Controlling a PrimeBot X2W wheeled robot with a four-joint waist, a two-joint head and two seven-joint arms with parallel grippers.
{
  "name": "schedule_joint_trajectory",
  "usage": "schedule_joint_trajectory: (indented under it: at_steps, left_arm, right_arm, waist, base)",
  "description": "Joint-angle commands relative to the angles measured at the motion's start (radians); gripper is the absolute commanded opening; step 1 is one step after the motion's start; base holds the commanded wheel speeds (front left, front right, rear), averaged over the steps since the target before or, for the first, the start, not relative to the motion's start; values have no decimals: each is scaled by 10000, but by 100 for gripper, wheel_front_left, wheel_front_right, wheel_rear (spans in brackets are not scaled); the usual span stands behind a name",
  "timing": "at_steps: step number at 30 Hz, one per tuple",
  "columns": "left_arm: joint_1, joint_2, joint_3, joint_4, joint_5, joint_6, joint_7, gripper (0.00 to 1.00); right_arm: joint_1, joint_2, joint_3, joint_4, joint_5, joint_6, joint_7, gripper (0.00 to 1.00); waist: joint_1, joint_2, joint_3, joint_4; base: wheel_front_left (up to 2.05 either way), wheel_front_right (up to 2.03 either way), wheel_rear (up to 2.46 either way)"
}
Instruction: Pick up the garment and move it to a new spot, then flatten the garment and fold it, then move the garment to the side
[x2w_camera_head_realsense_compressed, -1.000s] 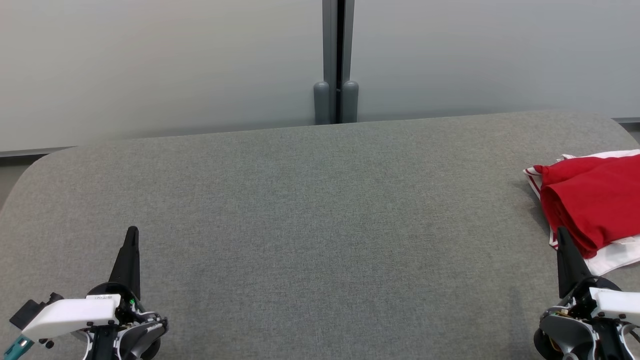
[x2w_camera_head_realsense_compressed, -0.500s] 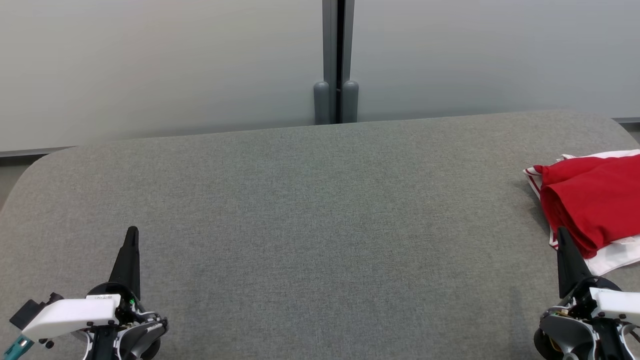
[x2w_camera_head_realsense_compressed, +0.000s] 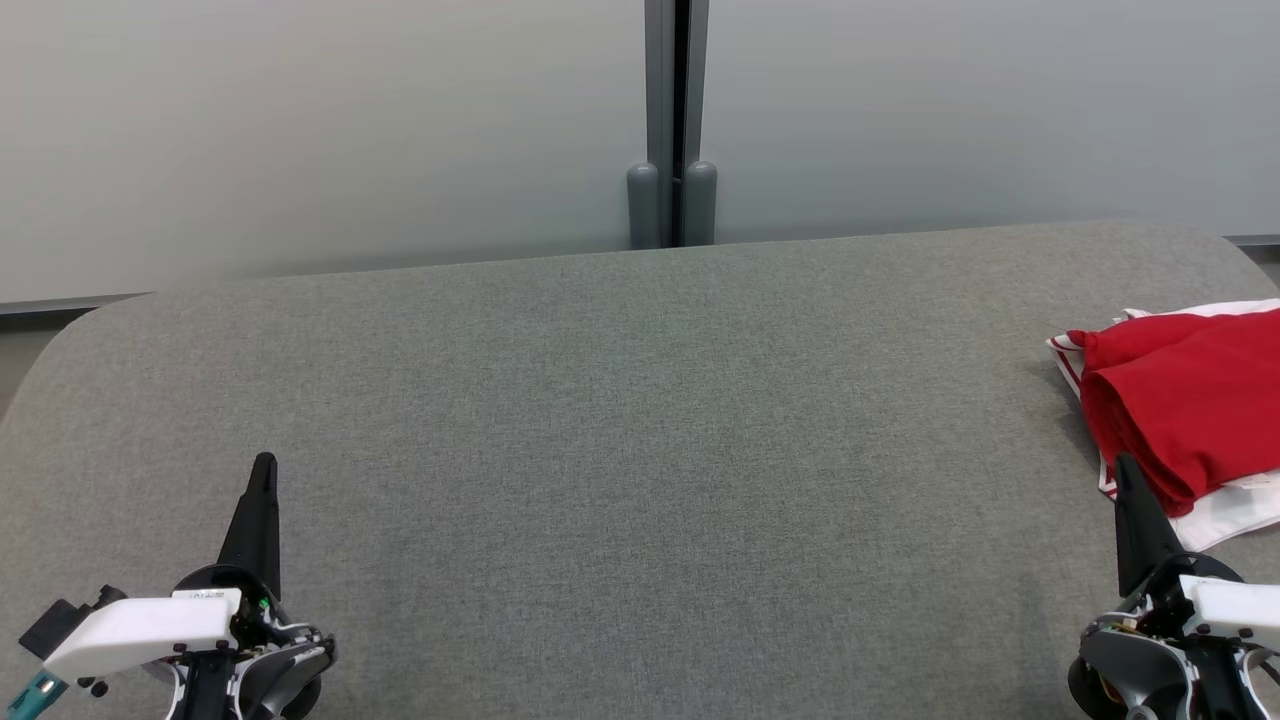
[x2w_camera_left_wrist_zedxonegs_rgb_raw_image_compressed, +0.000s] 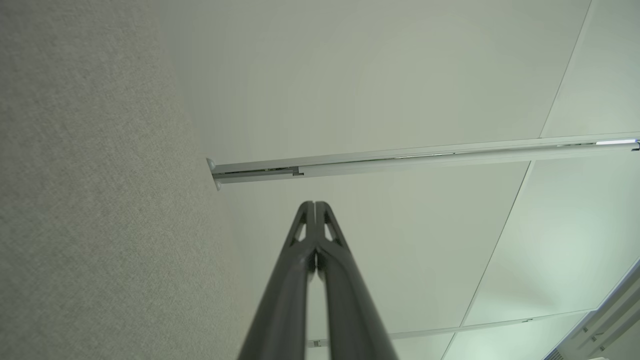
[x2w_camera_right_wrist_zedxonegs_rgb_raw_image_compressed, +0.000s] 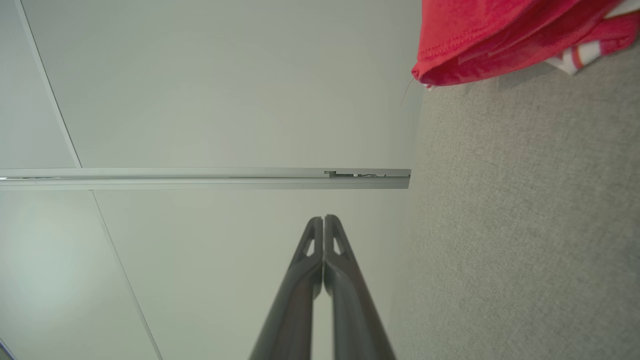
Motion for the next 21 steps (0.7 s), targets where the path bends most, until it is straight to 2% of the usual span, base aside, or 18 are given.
schedule_joint_trajectory:
  at_steps: [1,21]
  left_arm:
    - [-128,32,44,15,16,-53,31,0]
    - [-129,30,46,15,18,-53,35,0]
  right_arm:
    - [-91,-18,-14,6,-49,4,64,0]
    - [-94,-3,-33,8,-59,4,66,0]
  waist:
    - [-1,0,0,0]
    - [-1,0,0,0]
  base:
    - [0,0,0]
    - [0,0,0]
